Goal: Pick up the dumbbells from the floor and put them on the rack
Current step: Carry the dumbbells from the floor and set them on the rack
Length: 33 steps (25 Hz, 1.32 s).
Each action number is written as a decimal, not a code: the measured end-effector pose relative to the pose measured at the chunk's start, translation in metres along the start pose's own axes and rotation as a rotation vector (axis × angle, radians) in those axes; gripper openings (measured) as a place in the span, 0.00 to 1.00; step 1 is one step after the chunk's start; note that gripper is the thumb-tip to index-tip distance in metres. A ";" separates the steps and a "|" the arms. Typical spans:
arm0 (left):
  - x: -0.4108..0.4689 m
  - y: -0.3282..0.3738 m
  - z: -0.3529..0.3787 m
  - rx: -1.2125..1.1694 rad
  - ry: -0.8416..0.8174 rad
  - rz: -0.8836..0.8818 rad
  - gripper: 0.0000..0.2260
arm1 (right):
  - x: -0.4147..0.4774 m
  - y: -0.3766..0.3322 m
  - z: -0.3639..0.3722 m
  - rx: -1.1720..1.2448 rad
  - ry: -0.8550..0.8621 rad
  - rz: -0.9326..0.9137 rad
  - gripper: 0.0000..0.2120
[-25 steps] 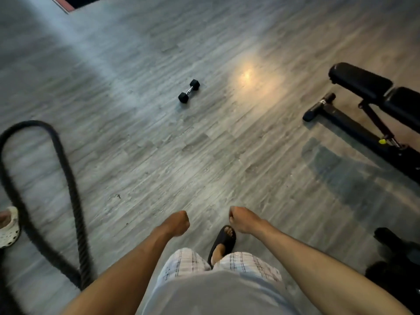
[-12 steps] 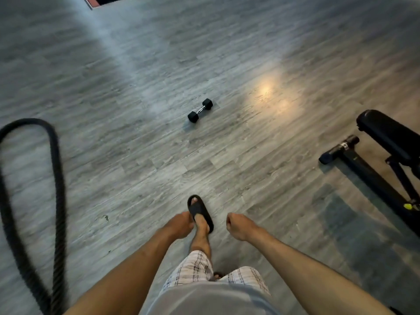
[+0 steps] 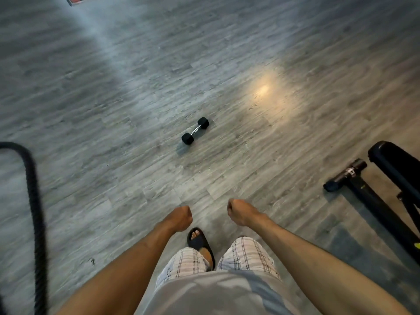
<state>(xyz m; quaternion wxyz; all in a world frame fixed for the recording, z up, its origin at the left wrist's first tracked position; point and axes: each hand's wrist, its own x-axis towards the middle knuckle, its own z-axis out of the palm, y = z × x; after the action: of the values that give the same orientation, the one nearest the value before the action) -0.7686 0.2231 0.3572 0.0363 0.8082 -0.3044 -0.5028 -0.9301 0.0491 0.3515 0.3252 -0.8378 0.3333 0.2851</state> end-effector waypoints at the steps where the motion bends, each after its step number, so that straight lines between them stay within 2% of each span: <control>1: 0.015 0.008 -0.019 -0.007 -0.005 -0.002 0.08 | 0.017 -0.005 -0.020 0.000 0.013 0.001 0.09; 3: 0.048 0.022 -0.056 -0.019 -0.001 -0.009 0.10 | 0.060 -0.010 -0.055 0.023 0.033 -0.012 0.09; 10: 0.188 0.081 -0.181 -0.057 0.018 -0.084 0.10 | 0.232 -0.012 -0.180 -0.027 -0.102 -0.072 0.10; 17: 0.288 0.137 -0.284 -0.329 0.111 -0.187 0.08 | 0.355 -0.022 -0.295 -0.162 -0.268 -0.155 0.10; 23: 0.381 0.134 -0.321 -0.444 0.085 -0.256 0.09 | 0.456 -0.032 -0.331 -0.317 -0.403 -0.185 0.09; 30: 0.519 0.086 -0.328 -0.712 0.059 -0.395 0.11 | 0.592 -0.056 -0.320 -0.445 -0.452 -0.147 0.11; 33: 0.579 0.067 -0.323 -0.899 0.059 -0.488 0.08 | 0.657 -0.062 -0.306 -0.522 -0.473 -0.165 0.10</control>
<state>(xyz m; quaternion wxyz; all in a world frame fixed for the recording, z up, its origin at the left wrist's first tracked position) -0.3510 -0.2175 0.0825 0.2703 0.7741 0.1405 -0.5550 -0.4005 -0.3856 0.1085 0.1905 -0.8276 0.0962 0.5192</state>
